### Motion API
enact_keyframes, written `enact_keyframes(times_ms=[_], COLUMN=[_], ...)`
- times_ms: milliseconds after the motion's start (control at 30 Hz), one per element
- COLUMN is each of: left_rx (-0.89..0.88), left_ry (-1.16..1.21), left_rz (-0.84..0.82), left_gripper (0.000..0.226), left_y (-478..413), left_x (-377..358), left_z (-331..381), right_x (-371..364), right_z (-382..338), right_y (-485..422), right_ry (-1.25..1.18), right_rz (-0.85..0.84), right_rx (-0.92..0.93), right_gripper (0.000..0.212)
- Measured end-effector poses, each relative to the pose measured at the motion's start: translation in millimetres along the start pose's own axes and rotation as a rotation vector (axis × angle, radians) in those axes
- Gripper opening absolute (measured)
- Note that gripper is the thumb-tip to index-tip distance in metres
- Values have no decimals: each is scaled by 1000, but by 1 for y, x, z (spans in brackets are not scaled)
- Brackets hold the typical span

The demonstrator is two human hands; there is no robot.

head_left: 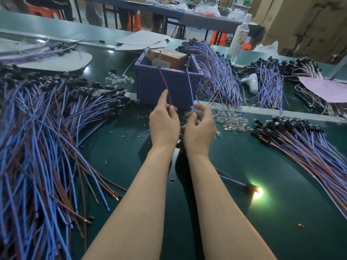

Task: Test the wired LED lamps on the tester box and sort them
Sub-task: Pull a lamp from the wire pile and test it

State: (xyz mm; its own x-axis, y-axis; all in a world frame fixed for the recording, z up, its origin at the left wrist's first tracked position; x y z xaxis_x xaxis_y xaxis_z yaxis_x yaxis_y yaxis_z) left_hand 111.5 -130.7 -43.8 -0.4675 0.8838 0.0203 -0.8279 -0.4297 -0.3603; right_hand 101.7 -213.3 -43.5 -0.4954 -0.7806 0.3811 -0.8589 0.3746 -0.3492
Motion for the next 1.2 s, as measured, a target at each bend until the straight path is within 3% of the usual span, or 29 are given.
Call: enact_keyframes(times_ms=[333,533,700,800,867,933,1033,1067,1133,1200], left_rx=[12,199,-31,-178,-261,-267,-66,39,323,518], left_ry=[3,142,68,47,84,43,-247,-243,3,285], left_rz=[-5,-108,-179,-229,-268,-297,-490,-593,-743,-735], left_gripper=[47,19,13,13,13,19,37,38,39,38], left_y=[2,-2,-4,-3,5,15,34,45,69,87], left_x=[-1,3,8,1,-10,-18,-40,-52,-75,-98], left_z=[3,12,58,97,124,139,136,134,132,132], right_x=[2,10,40,72,97,123,160,172,189,204], right_z=[-1,-12,-40,-53,-59,-60,-51,-45,-34,-20], right_y=[1,0,0,-8,-14,-19,-25,-25,-24,-21], right_ry=[12,50,107,309,239,79,-278,-405,-609,-740], right_rz=[-5,-126,-294,-316,-299,-162,87,155,258,363], right_rx=[-14,32,201,336,338,278,87,23,-50,-97], right_gripper=[24,18,17,17,15,16,15,15,18,18])
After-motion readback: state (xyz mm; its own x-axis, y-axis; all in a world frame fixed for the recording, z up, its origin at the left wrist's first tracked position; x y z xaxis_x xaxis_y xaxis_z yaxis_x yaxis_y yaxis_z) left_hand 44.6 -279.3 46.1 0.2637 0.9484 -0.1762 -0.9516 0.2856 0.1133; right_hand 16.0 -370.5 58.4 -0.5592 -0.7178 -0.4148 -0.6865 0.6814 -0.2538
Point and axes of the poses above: each hand's wrist, its own y-axis away from the middle knuckle, its own x-axis out of the back of the hand, z = x × y, the point moved 2 cm from there along -y, towards the middle knuckle, and after that the axes turned 12 degrees about y, right-handed, at the moved point
